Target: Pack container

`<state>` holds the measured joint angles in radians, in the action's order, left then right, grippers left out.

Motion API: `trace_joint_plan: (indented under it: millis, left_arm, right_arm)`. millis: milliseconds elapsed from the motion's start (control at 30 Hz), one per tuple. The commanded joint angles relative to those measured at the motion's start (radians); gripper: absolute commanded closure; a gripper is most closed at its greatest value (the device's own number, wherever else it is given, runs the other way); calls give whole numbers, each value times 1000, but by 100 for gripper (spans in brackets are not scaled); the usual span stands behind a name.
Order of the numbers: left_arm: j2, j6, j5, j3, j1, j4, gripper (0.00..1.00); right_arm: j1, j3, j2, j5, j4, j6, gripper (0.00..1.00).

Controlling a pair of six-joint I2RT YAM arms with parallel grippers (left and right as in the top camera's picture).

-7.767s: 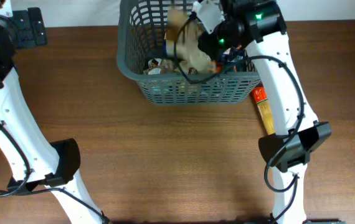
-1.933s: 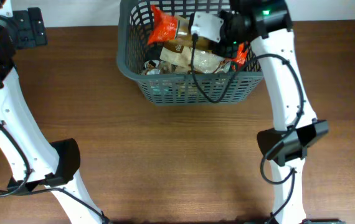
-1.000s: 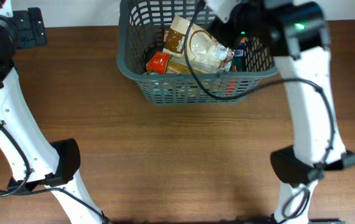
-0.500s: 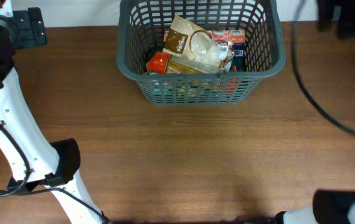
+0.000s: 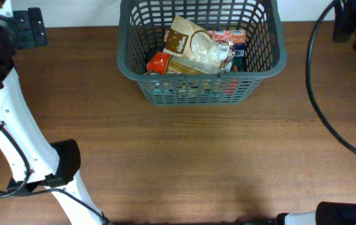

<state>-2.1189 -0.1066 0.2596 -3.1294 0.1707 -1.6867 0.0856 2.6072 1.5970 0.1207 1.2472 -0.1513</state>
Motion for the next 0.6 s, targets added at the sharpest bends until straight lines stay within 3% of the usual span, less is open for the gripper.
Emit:
trace_joint_plan:
  millis: [0,367,567]
  left_arm:
    - [8,16,7,2,2,0,1]
    - [8,16,7,2,2,0,1]
    - [8,16,7,2,2,0,1]
  right_arm:
    - [7,0,9,-2,-3,18,1]
    - [7,-13,-8,-2,-2,18,1]
    - [7,-254,-230,-3,-10,-1,1]
